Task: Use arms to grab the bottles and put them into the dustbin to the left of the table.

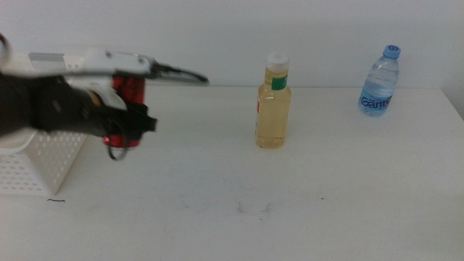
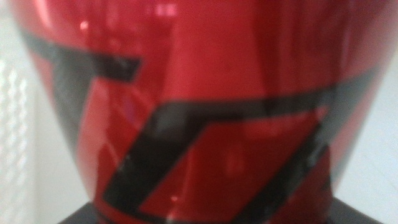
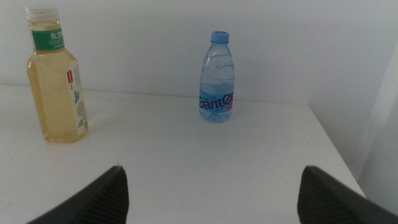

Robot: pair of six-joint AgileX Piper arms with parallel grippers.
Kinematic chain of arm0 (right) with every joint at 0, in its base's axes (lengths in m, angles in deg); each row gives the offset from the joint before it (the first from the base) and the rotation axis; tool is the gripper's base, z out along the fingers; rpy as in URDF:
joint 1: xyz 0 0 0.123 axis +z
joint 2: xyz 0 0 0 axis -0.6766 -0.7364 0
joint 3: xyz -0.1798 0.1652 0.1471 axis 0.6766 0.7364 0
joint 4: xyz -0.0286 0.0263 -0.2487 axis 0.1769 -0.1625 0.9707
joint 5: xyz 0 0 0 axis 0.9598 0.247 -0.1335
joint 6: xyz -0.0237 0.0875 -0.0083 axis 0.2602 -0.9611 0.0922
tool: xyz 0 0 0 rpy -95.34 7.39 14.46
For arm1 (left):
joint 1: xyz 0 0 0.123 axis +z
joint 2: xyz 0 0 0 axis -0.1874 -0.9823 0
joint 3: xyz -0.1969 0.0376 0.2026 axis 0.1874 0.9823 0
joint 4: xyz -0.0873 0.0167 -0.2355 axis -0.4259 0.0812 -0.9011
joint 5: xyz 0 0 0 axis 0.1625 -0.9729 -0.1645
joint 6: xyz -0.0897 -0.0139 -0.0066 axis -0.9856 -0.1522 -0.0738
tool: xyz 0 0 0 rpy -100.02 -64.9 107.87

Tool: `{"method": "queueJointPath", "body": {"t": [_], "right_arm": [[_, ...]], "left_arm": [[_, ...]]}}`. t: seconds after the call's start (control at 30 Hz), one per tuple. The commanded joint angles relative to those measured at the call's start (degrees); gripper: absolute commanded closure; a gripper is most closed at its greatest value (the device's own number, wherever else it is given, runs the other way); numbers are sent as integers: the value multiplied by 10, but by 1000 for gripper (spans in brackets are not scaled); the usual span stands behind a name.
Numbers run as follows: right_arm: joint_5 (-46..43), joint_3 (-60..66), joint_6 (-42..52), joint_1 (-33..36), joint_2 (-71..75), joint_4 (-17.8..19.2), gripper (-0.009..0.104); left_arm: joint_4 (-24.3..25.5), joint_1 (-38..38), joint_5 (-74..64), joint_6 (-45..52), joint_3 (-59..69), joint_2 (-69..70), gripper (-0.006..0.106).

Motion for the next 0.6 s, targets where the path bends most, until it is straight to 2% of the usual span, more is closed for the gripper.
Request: {"method": "queueJointPath", "body": {"t": [0.0, 0.13, 0.27, 0.43, 0.57], "right_arm": [[-7, 2, 3, -4, 3, 1, 5], [-7, 2, 3, -4, 3, 1, 5], [-7, 2, 3, -4, 3, 1, 5], [-7, 2, 3, -4, 3, 1, 5], [-7, 2, 3, -4, 3, 1, 5]], "left_arm": [[5, 18, -158, -10, -64, 40, 102], [39, 77, -337, 27, -202, 23, 102], [38, 155, -458, 105, -330, -16, 102], [30, 244, -484, 145, -406, -91, 102], [27, 275, -456, 150, -408, -145, 102]]}}
